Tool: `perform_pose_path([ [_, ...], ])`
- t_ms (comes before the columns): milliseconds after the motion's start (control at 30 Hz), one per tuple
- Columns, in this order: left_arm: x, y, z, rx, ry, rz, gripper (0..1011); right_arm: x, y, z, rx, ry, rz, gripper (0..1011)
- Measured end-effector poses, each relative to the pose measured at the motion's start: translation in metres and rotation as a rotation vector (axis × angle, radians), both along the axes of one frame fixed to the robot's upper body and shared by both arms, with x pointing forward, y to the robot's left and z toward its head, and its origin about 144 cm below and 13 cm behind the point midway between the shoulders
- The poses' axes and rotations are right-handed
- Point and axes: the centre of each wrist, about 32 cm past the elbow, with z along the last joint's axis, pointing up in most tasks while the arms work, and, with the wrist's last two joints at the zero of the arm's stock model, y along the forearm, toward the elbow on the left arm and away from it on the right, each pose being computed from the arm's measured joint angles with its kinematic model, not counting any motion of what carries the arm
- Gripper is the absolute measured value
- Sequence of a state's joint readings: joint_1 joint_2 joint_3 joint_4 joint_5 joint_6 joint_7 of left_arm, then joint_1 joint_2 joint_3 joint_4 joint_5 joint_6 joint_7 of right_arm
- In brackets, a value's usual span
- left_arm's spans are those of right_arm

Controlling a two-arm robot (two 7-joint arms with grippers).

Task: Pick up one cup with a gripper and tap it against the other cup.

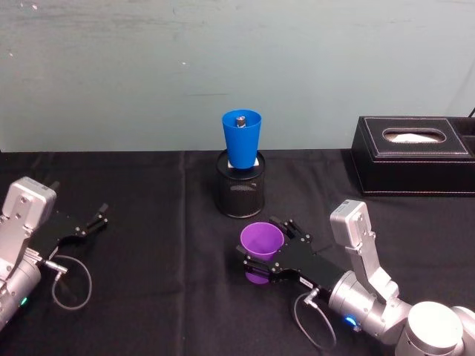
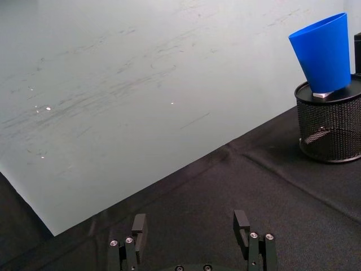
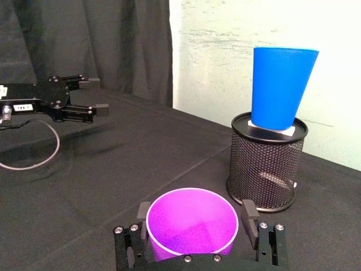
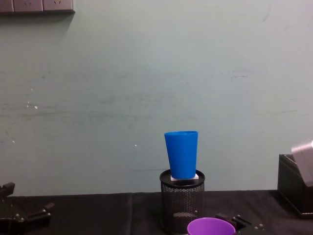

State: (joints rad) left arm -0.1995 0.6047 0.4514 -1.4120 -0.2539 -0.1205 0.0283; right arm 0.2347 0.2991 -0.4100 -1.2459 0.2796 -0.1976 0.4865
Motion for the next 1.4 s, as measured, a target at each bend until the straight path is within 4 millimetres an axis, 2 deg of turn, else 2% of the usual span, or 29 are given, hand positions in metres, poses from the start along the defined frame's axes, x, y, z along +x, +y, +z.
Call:
perform_pose_path([
  [1100,0.0000,0.0000,0.0000,0.000,0.000,0.000,1000,-0.0032,0.0023,-0.0028,0.003,0.006,0.005,1000],
  [1400,0.0000,0.0000,0.0000,0.000,0.000,0.000,1000,-0.0031,0.0023,-0.0027,0.002,0.006,0.005,812],
])
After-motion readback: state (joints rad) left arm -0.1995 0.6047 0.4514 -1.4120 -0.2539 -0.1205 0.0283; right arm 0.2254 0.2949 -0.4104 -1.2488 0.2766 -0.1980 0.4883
